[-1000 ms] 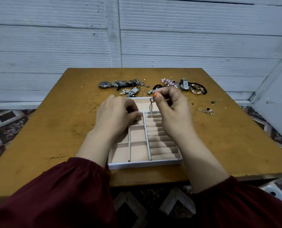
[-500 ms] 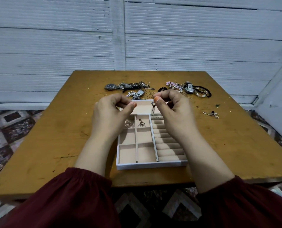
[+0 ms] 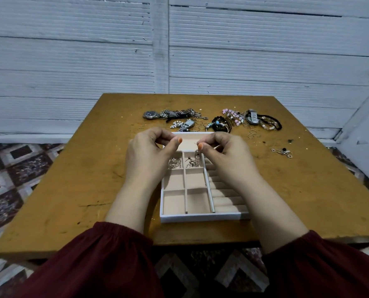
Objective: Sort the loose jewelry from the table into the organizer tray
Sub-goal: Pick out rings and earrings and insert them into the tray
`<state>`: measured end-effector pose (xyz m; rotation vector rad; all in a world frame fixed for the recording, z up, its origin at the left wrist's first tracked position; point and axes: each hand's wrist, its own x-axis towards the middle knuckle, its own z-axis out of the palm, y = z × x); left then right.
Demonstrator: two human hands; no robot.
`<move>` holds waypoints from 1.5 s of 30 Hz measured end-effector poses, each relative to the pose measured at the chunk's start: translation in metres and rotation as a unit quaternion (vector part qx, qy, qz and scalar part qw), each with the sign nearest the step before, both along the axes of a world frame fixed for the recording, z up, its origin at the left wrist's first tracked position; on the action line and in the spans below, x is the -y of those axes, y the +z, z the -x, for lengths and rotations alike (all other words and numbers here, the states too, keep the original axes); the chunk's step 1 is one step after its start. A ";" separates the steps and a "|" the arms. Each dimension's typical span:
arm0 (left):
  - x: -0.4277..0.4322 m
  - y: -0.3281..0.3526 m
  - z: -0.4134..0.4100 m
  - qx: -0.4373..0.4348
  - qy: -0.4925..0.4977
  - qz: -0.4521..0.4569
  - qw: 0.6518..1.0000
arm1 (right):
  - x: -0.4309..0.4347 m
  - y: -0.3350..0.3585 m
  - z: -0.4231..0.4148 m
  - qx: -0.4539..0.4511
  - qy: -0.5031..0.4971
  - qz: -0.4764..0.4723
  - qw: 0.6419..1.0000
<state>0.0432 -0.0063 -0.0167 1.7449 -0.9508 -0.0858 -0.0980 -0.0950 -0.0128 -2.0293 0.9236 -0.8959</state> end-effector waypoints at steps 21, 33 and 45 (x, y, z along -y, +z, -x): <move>-0.001 0.001 -0.002 -0.005 0.006 -0.014 1.000 | 0.005 0.014 -0.020 -0.340 -0.040 0.202 0.918; 0.000 0.003 -0.003 -0.011 0.000 -0.002 1.000 | 0.009 0.016 -0.018 -0.277 -0.088 0.173 0.941; 0.011 0.013 0.010 0.000 -0.064 0.015 0.998 | 0.016 0.017 0.017 0.067 -0.105 0.020 0.992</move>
